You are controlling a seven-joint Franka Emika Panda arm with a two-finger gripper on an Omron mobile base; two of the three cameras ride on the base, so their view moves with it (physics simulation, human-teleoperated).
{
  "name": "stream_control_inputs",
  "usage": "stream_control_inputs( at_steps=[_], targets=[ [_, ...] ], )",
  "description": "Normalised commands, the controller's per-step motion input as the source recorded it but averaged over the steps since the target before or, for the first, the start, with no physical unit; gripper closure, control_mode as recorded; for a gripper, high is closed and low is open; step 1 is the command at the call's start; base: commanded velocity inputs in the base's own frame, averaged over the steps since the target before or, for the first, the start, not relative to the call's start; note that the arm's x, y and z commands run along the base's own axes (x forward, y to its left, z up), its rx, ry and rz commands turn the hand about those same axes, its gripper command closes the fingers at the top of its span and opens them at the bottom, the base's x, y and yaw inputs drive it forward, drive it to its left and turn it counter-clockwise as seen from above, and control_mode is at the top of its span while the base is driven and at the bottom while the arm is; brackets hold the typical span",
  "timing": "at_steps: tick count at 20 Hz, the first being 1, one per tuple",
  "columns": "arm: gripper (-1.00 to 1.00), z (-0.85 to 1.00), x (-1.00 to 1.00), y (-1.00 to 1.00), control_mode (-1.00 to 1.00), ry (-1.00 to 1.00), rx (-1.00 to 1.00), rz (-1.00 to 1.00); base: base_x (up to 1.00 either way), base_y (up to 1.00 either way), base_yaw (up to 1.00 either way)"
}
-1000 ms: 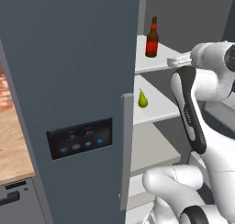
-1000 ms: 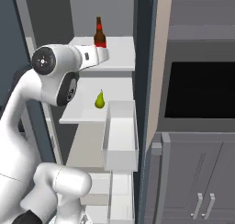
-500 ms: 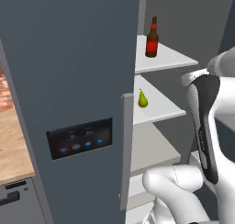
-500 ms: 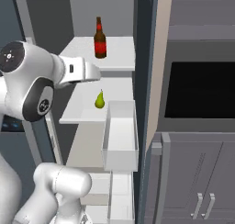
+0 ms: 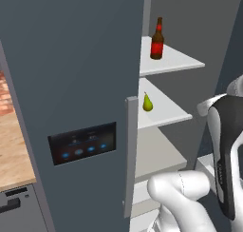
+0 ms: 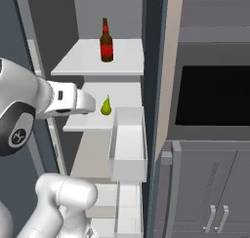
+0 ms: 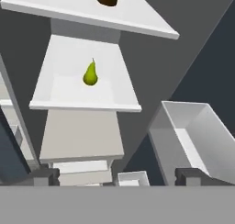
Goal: Place the beer on the top shelf of the fridge to keep it out of children's reach, and place the pear and garlic on lower shelves for easy access.
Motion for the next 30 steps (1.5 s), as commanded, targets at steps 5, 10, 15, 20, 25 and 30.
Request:
stream_control_inputs(
  at_steps=[5, 10, 15, 20, 25, 30],
  targets=[
    [-1.00, 0.00, -0.32, 0.30, -1.00, 0.10, -0.01, 0.00, 0.00, 0.00, 0.00],
    [-1.00, 0.00, -0.11, 0.06, 1.00, 0.02, -0.01, 0.01, -0.64, 0.38, 0.07],
    [-1.00, 0.00, 0.00, 0.00, 1.00, 0.00, 0.00, 0.00, -0.85, 0.84, 0.20],
    [-1.00, 0.00, 0.00, 0.00, 1.00, 0.00, 0.00, 0.00, -0.41, 1.00, 0.39],
    [-1.00, 0.00, 0.00, 0.00, 1.00, 0.00, 0.00, 0.00, -0.06, 1.00, 0.39],
    [-1.00, 0.00, 0.00, 0.00, 1.00, 0.00, 0.00, 0.00, 0.33, 1.00, 0.21]
  ],
)
